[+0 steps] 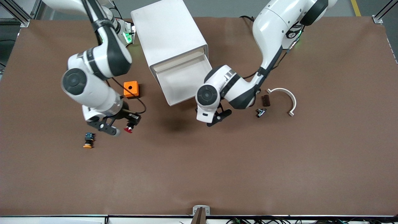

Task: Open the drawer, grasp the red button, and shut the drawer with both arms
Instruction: 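Close the drawer with the left gripper while the right gripper lowers the button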

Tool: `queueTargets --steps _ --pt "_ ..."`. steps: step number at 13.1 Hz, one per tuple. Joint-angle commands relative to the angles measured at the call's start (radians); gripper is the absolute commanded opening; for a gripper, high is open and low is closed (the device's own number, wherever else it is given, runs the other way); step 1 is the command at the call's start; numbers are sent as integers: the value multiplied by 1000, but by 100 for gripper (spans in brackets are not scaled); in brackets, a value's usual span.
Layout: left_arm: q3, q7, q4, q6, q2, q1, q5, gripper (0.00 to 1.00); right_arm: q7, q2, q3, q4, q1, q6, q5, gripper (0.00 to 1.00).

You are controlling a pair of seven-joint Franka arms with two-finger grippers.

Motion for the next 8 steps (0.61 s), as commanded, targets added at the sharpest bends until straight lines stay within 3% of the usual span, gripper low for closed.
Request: queueTargets --steps 1,5,8 --pt "-52 -78 -27 4 -28 -4 9 100 -196 16 21 -2 -107 -3 -10 0" --pt "-144 -177 -33 -3 -28 -11 15 100 -334 98 21 -7 -195 30 -10 0" --pt "-152 -221 -34 -1 -21 -71 10 100 -467 151 22 -76 -241 151 -10 0"
